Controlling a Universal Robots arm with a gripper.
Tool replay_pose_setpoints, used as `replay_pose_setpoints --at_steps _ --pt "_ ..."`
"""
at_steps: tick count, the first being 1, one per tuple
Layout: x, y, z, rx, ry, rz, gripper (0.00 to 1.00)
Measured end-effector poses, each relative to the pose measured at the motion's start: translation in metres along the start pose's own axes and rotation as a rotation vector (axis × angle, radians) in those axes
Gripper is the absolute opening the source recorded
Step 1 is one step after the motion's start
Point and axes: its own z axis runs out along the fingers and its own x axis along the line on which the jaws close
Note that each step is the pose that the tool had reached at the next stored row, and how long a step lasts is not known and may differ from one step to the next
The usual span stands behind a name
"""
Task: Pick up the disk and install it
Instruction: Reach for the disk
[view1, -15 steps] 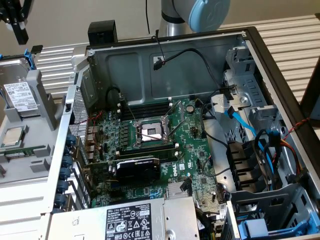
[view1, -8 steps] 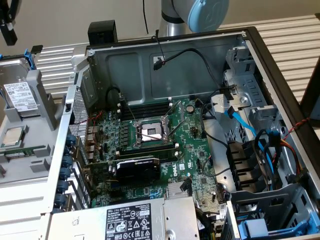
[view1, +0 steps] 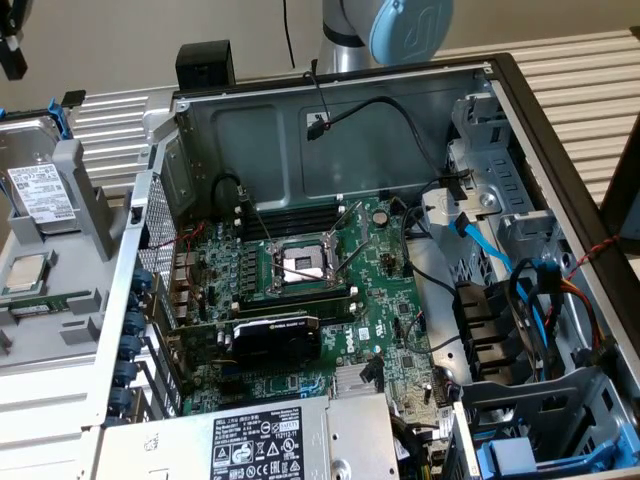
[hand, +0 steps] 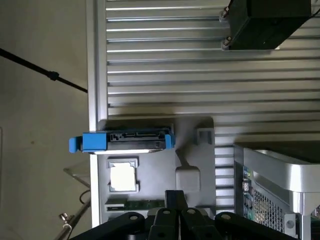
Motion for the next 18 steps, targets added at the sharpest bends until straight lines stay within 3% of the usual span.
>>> replay_pose_setpoints --at_steps 5,18 --pt "0.013 0.0121 0.0 0.0 -0.0004 0.0 0.11" --pt "0.058 0.0233 -0.0002 0.0 -0.0004 0.0 0.11"
